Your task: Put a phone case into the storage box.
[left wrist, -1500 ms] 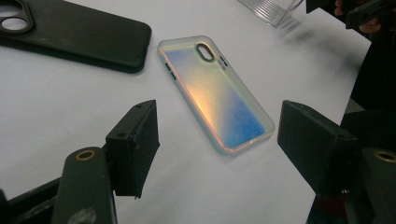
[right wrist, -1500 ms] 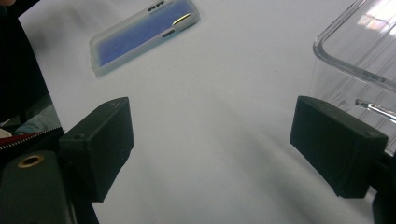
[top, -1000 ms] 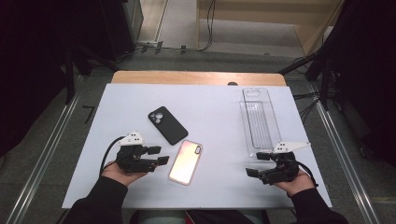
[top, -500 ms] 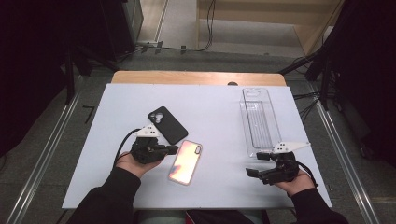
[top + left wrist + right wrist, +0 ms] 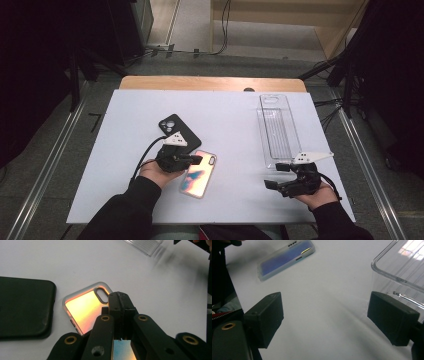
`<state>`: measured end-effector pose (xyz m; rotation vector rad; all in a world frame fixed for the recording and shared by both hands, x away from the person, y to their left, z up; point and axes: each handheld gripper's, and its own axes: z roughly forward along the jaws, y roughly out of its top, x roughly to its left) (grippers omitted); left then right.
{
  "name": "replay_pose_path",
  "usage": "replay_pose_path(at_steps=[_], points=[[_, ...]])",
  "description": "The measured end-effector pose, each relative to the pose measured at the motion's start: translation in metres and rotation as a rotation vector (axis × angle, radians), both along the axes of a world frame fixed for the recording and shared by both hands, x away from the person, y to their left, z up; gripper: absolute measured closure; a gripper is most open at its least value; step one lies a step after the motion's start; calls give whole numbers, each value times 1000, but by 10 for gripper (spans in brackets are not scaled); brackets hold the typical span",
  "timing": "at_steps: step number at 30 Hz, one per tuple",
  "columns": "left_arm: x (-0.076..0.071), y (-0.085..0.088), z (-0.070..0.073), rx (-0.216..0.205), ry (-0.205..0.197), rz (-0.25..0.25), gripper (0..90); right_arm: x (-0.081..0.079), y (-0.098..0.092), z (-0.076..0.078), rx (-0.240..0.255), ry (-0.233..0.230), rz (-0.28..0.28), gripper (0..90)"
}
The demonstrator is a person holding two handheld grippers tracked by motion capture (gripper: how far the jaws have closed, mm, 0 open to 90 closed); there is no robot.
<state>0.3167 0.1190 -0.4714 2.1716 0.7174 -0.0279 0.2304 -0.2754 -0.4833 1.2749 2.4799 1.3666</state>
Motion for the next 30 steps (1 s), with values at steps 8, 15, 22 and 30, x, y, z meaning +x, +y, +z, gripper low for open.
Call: replay_pose_path(at_steps=[8, 15, 22, 30], points=[[0, 0, -21, 72, 33, 7, 900, -1, -2, 1, 2, -3, -1, 118], [2, 3, -29, 100, 51, 20, 900, -1, -2, 2, 4, -7, -2, 118], [1, 11, -29, 106, 62, 22, 900, -1, -3, 2, 3, -8, 0, 118], [0, 18, -27, 112, 79, 17, 900, -2, -3, 2, 1, -9, -6, 118]])
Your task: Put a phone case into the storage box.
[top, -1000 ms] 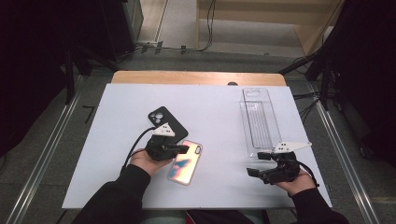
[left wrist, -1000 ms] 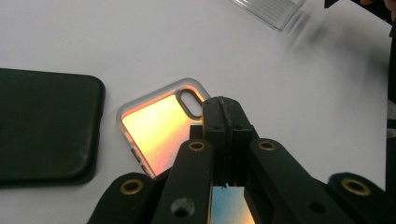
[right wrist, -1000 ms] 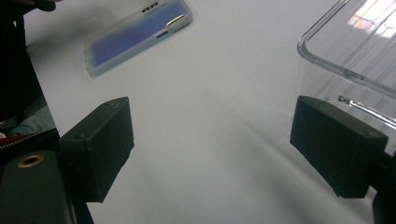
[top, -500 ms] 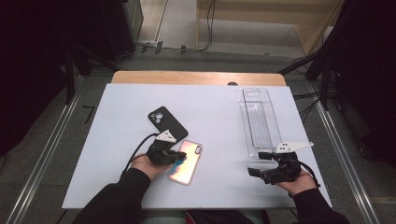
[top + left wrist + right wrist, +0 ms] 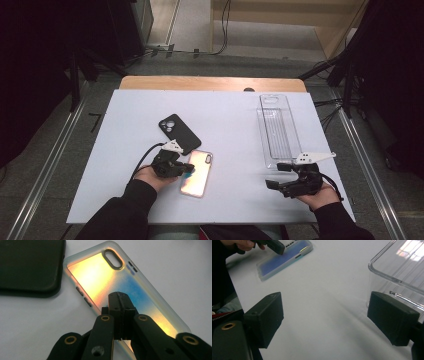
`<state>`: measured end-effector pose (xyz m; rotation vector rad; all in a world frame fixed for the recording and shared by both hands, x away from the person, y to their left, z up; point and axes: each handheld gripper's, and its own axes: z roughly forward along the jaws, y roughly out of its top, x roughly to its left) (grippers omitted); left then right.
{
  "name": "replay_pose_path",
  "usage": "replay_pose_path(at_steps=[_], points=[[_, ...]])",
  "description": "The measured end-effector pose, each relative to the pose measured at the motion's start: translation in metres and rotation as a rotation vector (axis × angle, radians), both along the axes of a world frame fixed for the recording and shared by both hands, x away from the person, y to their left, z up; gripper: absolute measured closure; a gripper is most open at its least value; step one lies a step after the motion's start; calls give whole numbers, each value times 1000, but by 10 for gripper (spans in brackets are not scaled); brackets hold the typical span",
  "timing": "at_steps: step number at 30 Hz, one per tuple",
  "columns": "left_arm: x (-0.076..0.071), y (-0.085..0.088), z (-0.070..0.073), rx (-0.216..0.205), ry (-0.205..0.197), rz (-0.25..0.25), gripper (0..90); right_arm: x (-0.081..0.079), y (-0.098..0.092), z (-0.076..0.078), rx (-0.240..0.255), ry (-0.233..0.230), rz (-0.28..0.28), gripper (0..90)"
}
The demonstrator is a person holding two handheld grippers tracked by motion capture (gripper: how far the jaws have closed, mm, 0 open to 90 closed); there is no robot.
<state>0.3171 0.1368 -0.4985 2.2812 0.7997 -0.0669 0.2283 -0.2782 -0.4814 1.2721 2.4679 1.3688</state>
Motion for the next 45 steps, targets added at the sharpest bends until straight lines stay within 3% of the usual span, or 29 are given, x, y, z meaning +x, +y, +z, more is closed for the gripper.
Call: replay_pose_path(at_steps=[7, 16, 22, 29, 30, 32, 33, 34, 35, 37, 38, 39, 45], points=[[1, 8, 2, 11, 15, 3, 900, 0, -1, 0, 1, -1, -1, 118], [5, 29, 5, 7, 32, 54, 900, -1, -1, 1, 3, 2, -1, 118], [8, 32, 5, 15, 32, 85, 900, -1, -1, 1, 2, 0, 1, 118], [8, 32, 5, -2, 45, 81, 898, -1, 0, 1, 1, 5, 2, 118], [7, 33, 8, -32, 70, 75, 853, -1, 0, 1, 3, 4, 3, 118], [6, 34, 10, -46, 71, 72, 803, -1, -1, 1, 3, 4, 4, 118], [3, 35, 16, -77, 73, 66, 748, -1, -1, 1, 5, 3, 4, 118], [3, 35, 16, -77, 73, 66, 693, -1, -1, 1, 5, 3, 4, 118], [-3, 36, 21, -109, 63, 63, 621, -1, 0, 0, 6, 3, 5, 118], [-6, 37, 24, -124, 58, 54, 502, -1, 0, 0, 5, -1, 9, 118], [-9, 38, 26, -140, 49, 46, 502, -1, 0, 0, 5, -1, 9, 118], [-16, 41, 29, -170, 14, 39, 385, -1, 0, 0, 5, -2, 12, 118], [-32, 47, 32, -195, -18, 20, 330, -1, 1, 0, 2, 0, 9, 118]])
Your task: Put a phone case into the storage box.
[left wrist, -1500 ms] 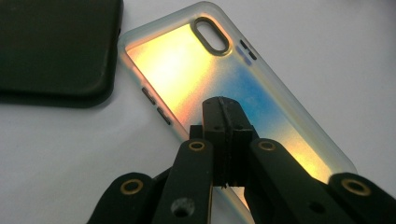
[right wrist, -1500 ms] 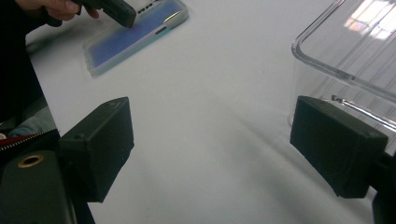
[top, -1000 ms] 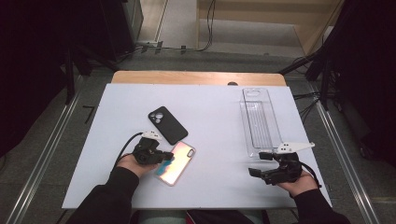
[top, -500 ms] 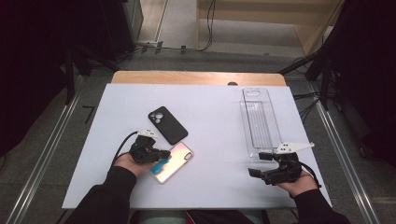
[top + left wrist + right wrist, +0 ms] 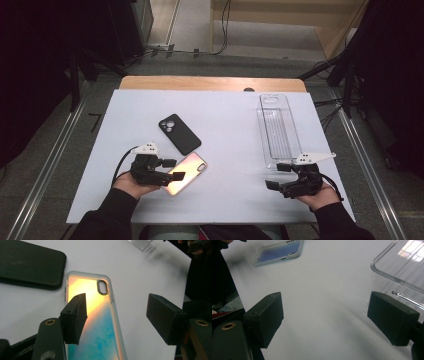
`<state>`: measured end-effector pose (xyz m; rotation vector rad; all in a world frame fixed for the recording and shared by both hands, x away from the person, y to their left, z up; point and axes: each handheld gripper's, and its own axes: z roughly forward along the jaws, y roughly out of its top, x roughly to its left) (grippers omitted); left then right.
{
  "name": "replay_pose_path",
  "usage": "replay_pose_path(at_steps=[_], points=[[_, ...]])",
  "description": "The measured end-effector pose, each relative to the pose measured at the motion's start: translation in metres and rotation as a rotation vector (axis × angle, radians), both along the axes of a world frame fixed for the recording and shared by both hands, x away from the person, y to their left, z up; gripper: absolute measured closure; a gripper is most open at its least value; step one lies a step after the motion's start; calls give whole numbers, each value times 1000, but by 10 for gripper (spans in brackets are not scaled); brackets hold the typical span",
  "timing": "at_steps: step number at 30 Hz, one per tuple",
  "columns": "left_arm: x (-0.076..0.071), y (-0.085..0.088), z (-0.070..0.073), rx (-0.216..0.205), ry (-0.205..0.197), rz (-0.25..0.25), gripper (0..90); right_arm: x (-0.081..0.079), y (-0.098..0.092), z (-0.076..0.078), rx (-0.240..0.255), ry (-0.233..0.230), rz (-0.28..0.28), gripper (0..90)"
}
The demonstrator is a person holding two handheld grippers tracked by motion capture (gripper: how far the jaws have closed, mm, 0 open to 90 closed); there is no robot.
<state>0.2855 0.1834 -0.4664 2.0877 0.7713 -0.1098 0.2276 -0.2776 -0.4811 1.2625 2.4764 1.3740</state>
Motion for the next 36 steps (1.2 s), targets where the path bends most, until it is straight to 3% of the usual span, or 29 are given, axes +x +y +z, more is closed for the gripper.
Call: replay_pose_path(at_steps=[3, 19, 36], points=[[-6, 2, 1, 8, -8, 1, 288, 0, 1, 0, 1, -2, 2, 118], [-29, 31, 5, 24, -35, 44, 288, -1, 2, -1, -14, -2, 0, 118], [-23, 28, 8, -11, -32, 56, 284, -1, 5, -1, -7, -3, 15, 118]])
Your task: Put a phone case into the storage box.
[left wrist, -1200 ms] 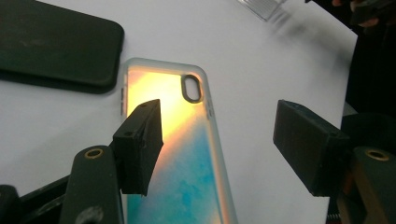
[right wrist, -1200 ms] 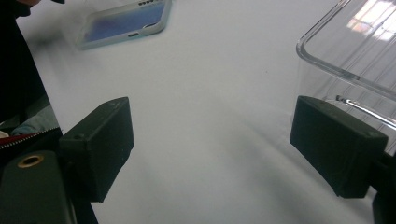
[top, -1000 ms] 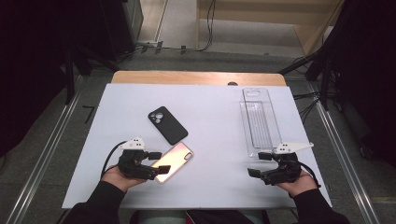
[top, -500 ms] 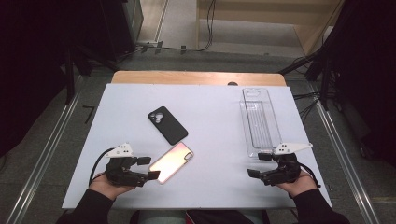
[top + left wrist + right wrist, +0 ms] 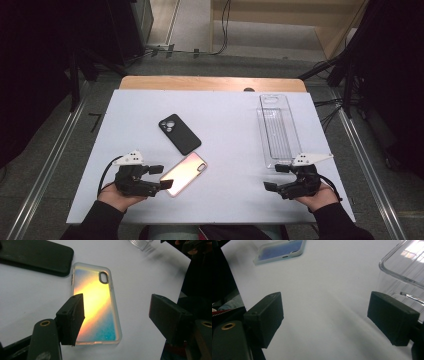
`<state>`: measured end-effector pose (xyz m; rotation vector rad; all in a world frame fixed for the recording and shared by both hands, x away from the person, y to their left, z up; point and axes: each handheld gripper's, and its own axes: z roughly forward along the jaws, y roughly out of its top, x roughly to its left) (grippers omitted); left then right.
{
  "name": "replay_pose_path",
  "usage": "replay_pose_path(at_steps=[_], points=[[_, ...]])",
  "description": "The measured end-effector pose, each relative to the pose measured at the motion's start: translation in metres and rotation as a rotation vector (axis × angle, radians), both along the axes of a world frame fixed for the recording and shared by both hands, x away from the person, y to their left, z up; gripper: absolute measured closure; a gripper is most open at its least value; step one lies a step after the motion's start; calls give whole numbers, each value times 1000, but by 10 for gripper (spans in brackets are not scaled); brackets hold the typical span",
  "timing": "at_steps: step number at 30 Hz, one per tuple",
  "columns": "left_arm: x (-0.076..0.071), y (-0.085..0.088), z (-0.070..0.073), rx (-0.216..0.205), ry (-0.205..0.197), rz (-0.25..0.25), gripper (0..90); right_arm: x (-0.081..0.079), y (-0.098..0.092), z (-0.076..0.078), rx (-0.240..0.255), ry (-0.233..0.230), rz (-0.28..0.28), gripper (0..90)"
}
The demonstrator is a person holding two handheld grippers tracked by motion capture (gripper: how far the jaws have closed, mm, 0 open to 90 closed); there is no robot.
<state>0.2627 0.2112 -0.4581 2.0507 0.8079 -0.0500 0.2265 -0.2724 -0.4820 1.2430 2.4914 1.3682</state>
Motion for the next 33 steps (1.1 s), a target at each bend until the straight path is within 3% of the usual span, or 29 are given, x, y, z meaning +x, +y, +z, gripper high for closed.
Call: replay_pose_path(at_steps=[11, 18, 24, 29, 30, 33], points=[[6, -10, 5, 6, -20, 19, 242, -2, 7, 2, 16, -4, -13, 118], [12, -20, 5, 8, -22, -11, 246, -1, 10, 1, 7, -1, 2, 118], [19, -28, 5, 5, -32, 1, 211, 0, 10, 0, 12, 0, -3, 118], [24, -30, 7, 8, -34, 11, 108, 0, 11, -1, 15, 2, -19, 118], [26, -32, 7, 0, -26, 22, 0, 0, 11, -1, 16, -1, -16, 118], [28, -33, 7, -17, -30, 19, 0, 0, 12, -1, 16, -6, -19, 118]])
